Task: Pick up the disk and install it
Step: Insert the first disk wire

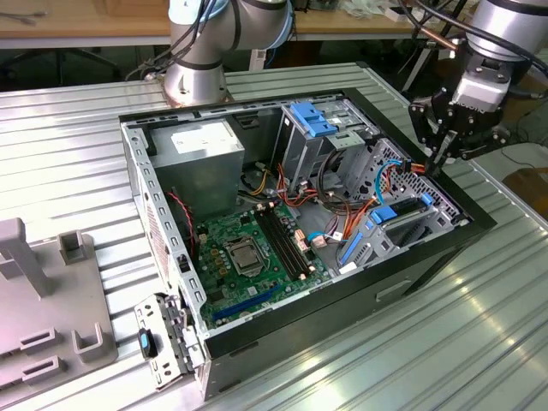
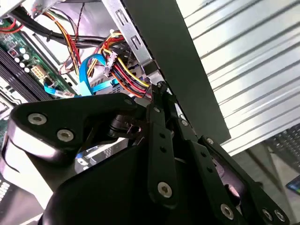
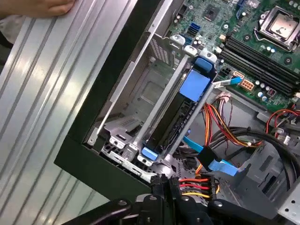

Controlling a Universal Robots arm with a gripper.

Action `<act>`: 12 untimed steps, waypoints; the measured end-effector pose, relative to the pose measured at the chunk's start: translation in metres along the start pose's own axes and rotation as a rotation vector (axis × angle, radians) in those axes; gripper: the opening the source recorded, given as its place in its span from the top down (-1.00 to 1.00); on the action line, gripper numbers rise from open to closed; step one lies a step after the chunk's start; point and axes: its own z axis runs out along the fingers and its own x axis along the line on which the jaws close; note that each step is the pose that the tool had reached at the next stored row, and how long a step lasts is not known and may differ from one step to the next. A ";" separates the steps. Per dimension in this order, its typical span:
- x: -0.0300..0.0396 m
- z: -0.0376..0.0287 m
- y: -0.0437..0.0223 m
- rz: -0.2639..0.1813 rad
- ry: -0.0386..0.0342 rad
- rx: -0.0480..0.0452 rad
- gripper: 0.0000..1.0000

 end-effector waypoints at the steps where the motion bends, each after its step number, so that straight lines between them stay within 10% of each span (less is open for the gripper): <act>1: 0.0000 0.0001 0.0000 0.017 0.0011 -0.0023 0.66; 12: -0.0030 -0.0004 0.0052 0.144 0.0094 -0.0203 0.66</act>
